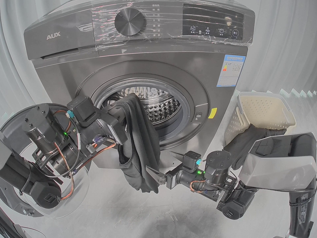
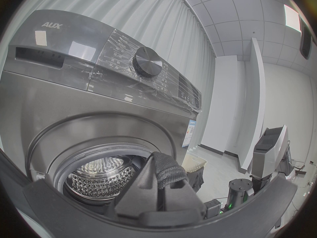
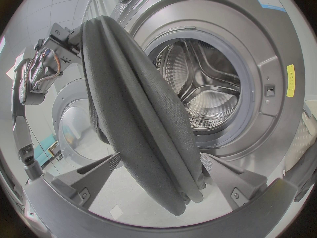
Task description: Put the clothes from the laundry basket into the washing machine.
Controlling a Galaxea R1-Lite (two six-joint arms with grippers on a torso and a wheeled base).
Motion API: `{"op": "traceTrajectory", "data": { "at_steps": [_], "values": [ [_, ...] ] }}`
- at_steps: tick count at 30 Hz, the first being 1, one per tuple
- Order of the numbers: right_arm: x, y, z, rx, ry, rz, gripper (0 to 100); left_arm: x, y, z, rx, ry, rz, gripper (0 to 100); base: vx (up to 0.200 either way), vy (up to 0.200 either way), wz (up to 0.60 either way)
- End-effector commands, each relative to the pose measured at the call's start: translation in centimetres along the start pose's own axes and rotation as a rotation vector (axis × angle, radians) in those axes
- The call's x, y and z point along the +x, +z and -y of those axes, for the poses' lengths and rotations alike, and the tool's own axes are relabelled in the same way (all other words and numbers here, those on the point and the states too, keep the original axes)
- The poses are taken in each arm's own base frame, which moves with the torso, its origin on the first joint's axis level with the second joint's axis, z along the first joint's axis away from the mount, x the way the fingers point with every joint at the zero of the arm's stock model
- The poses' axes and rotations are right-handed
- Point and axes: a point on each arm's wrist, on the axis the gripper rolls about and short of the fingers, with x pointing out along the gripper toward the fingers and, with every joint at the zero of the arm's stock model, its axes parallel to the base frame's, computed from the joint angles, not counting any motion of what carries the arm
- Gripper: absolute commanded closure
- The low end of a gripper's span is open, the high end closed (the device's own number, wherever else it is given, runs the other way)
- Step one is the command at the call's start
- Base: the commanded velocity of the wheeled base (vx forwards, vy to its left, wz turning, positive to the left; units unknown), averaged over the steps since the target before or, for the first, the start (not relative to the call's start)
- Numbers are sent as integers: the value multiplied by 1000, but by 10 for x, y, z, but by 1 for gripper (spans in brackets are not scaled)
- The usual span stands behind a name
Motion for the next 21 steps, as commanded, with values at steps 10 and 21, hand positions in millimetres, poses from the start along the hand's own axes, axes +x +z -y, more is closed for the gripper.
{"op": "traceTrajectory", "data": {
  "at_steps": [10,21],
  "values": [
    [31,-24,0,-16,26,-1,0,0,0,0,0,0,1,100,0,0,0],
    [43,-32,0,-28,45,4,0,0,0,0,0,0,4,100,0,0,0]
  ]
}}
